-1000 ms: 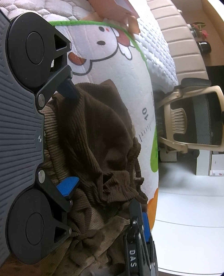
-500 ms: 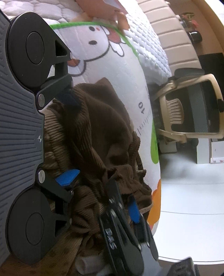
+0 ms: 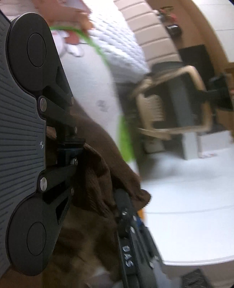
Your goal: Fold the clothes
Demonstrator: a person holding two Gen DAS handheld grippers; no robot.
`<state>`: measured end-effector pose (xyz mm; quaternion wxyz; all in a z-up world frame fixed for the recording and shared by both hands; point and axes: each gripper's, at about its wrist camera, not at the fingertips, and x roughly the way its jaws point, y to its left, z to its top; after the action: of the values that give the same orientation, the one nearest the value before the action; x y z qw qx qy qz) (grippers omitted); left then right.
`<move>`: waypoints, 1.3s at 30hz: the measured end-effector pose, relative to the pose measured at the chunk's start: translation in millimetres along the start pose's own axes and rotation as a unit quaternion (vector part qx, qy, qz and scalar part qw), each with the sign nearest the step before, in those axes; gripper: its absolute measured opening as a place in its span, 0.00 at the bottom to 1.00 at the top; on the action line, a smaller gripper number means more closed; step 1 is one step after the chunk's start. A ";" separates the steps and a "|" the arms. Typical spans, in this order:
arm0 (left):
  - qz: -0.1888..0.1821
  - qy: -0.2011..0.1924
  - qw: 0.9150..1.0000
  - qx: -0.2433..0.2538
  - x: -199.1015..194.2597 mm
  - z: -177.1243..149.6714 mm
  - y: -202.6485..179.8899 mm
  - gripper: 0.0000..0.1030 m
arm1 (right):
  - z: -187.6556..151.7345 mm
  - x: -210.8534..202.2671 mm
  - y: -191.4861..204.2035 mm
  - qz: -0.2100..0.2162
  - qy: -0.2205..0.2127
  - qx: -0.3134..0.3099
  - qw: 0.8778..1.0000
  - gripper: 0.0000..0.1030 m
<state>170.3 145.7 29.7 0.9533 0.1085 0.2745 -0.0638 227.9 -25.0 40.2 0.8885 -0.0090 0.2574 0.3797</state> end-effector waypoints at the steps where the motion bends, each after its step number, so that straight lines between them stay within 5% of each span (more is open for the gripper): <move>1: -0.012 -0.001 1.000 0.002 -1.5 1.1 -3.7 0.06 | -1.2 -4.5 -8.1 -0.007 0.003 0.010 1.000 0.12; 4: -0.048 0.030 0.998 0.005 6.9 -8.2 -17.8 0.26 | -24.4 7.8 -32.0 -0.037 0.064 0.043 0.996 0.19; 6: -0.068 0.076 0.995 0.007 21.4 -24.3 -28.7 0.51 | -39.7 11.2 -43.0 -0.059 0.092 0.053 0.993 0.37; 8: -0.079 0.112 0.991 0.001 32.6 -38.3 -33.8 0.60 | -52.2 6.5 -51.4 -0.081 0.103 0.055 0.990 0.45; 12: -0.075 0.127 0.988 -0.050 35.7 -37.5 -17.9 0.87 | -53.3 -73.0 -79.5 -0.144 0.043 0.073 0.986 0.58; 15: -0.082 0.117 0.981 -0.128 33.6 -30.6 2.8 0.91 | -65.0 -147.6 -116.3 -0.231 0.006 0.097 0.968 0.67; 19: -0.088 0.092 0.971 -0.203 25.0 -25.4 16.0 0.91 | -103.3 -214.7 -167.5 -0.316 0.002 0.182 0.931 0.67; 22: -0.069 0.064 0.981 -0.171 14.7 -13.1 -4.2 0.91 | -139.4 -238.4 -194.5 -0.305 -0.012 0.266 0.914 0.67; 27: -0.101 0.016 0.994 -0.042 -0.9 19.5 -82.3 0.91 | -163.9 -214.8 -209.4 -0.242 -0.020 0.323 0.915 0.67; 31: -0.123 -0.017 0.991 0.057 -2.8 38.0 -155.1 0.91 | -167.2 -191.2 -212.8 -0.220 -0.018 0.321 0.921 0.67; 34: -0.147 -0.027 0.980 0.133 12.2 45.3 -215.2 0.91 | -168.8 -197.5 -210.8 -0.197 -0.029 0.315 0.928 0.67; 39: -0.178 0.002 0.964 0.199 51.0 50.7 -284.7 0.91 | -158.6 -186.5 -203.3 -0.170 -0.002 0.271 0.947 0.19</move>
<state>187.5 -145.4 -4.8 0.8850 0.2459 0.2729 -0.2860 186.5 -328.1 -47.3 0.9094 0.1896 0.3432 0.1385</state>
